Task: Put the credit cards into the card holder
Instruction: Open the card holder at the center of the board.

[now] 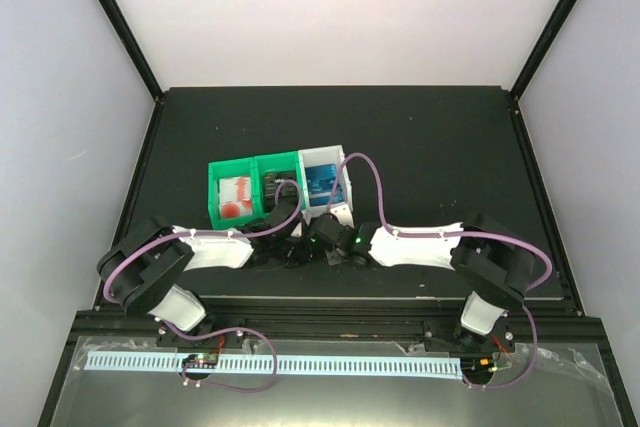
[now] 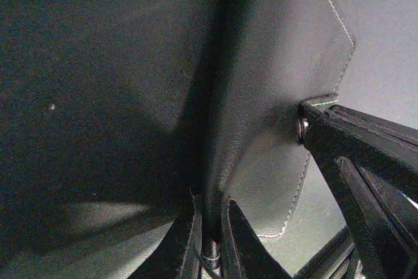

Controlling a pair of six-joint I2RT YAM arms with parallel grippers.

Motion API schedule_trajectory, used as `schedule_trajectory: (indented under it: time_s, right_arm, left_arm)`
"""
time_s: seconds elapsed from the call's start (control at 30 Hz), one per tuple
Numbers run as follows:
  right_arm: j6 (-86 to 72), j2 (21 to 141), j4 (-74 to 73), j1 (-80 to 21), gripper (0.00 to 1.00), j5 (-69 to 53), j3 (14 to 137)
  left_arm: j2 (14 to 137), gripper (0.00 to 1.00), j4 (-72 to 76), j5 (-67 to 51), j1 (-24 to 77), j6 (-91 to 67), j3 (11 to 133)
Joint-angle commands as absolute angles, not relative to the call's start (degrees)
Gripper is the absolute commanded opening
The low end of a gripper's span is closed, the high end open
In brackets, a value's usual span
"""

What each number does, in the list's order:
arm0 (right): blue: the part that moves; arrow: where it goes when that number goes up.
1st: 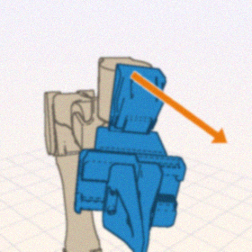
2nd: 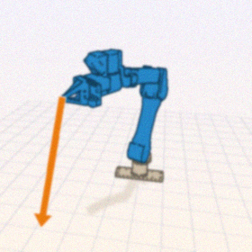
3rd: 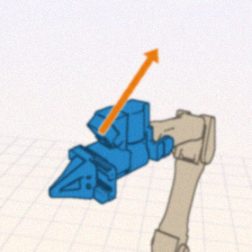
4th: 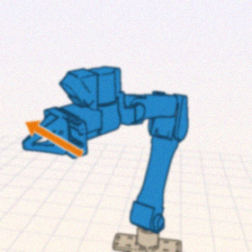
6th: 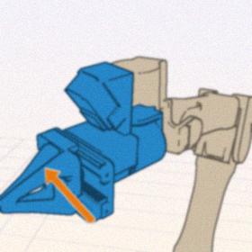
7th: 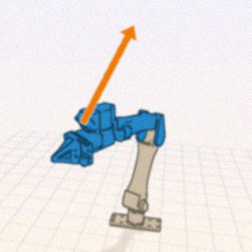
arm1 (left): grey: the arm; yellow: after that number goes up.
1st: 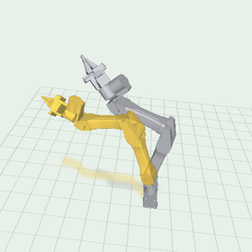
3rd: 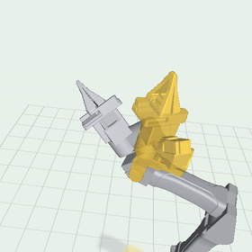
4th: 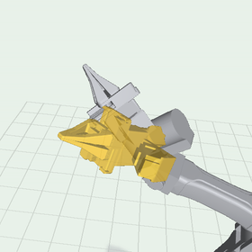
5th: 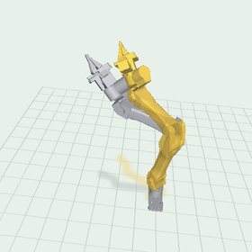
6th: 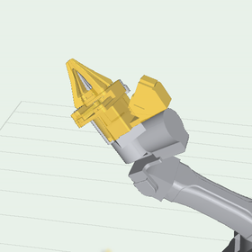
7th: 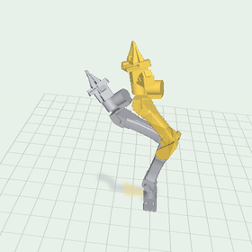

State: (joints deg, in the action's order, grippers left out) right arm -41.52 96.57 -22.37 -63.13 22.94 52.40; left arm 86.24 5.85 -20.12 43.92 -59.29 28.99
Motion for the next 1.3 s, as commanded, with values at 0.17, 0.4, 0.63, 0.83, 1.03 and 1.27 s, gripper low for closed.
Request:
schedule_trajectory:
  time_s: [0.17,0.4,0.63,0.83,1.03,1.27]
  right_arm:
    - [-47.2,94.0,-28.6,-62.6,0.01,28.7,51.6]
    - [-55.3,93.8,-35.8,-60.1,0.01,31.4,50.2]
    - [-58.2,93.6,-39.6,-59.6,0.01,33.2,50.3]
    - [-60.5,94.7,-43.7,-59.6,0.01,35.7,51.1]
    - [-61.7,95.1,-45.8,-59.5,0.01,37.2,51.4]
    - [-62.6,95.3,-46.6,-59.2,0.01,37.5,51.1]
  left_arm:
    - [86.3,0.02,2.4,-18.7,43.4,-60.0,28.0]
    - [86.4,0.02,2.4,-18.4,43.3,-60.1,27.6]
    - [86.7,0.02,2.5,-18.3,43.3,-60.1,27.6]
    - [87.0,0.02,2.5,-18.4,43.3,-60.1,27.5]
    - [87.0,0.01,2.2,-17.8,43.3,-60.5,27.4]
    - [87.2,0.02,2.7,-18.3,43.4,-60.5,27.2]
